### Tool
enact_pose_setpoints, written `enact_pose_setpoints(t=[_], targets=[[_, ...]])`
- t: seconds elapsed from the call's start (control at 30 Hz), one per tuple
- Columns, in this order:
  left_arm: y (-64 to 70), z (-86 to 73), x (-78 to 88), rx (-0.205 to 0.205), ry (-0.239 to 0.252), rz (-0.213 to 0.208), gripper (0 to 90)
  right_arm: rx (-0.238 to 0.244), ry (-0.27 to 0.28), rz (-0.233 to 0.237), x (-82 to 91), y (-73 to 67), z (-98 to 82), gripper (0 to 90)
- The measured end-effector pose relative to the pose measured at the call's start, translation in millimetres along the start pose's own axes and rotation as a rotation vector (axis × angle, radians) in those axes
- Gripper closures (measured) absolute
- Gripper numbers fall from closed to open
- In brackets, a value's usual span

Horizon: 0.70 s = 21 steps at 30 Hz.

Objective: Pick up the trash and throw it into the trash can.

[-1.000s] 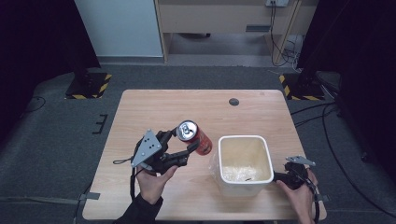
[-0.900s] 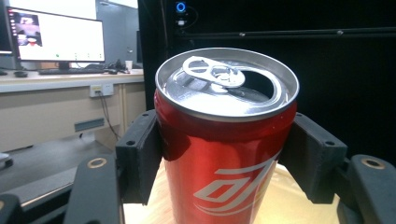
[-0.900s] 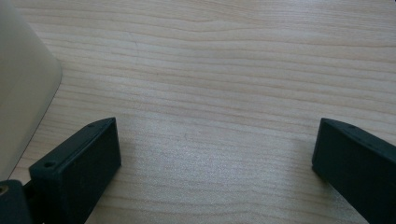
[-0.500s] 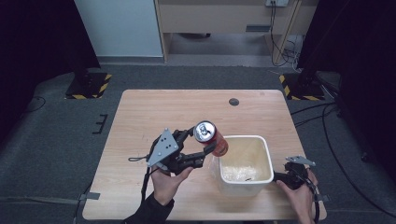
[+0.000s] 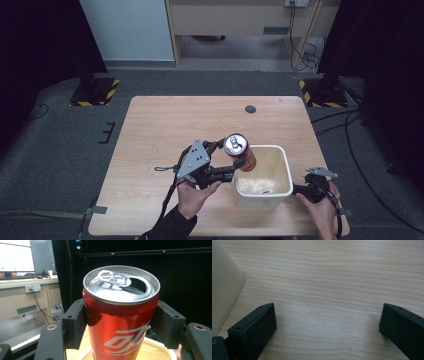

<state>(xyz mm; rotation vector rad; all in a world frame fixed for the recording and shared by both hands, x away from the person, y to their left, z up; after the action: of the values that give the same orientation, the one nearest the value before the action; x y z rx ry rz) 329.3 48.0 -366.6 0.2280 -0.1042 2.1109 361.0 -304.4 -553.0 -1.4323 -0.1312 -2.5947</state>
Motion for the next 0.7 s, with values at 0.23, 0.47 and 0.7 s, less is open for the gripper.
enact_pose_setpoints(t=[0.23,0.47,0.7], targets=[[-0.4,-13.5,-12.6,0.010,-0.049,-0.016,33.4,0.001,0.000,0.000,0.0,0.1,0.0,1.4],[-1.1,-29.9,-25.7,0.016,-0.103,-0.024,33.4,0.001,0.001,0.000,-0.1,0.1,0.0,1.4],[-0.8,-45.0,-37.5,0.022,-0.151,-0.034,33.4,0.002,0.001,0.000,-0.1,0.1,0.0,1.4]])
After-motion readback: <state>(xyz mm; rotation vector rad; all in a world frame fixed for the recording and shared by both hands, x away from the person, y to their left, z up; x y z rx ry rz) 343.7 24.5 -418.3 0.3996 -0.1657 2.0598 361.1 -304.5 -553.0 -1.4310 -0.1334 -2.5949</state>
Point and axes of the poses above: each handheld gripper's, and its own axes: x roughly backward along the jaws, z roughly out of its top, y roughly to its right, the point moved 2 cm from there along -x, roughly forward along the jaws, and after that the axes turned 13 degrees about -y, right-handed, at the moved point
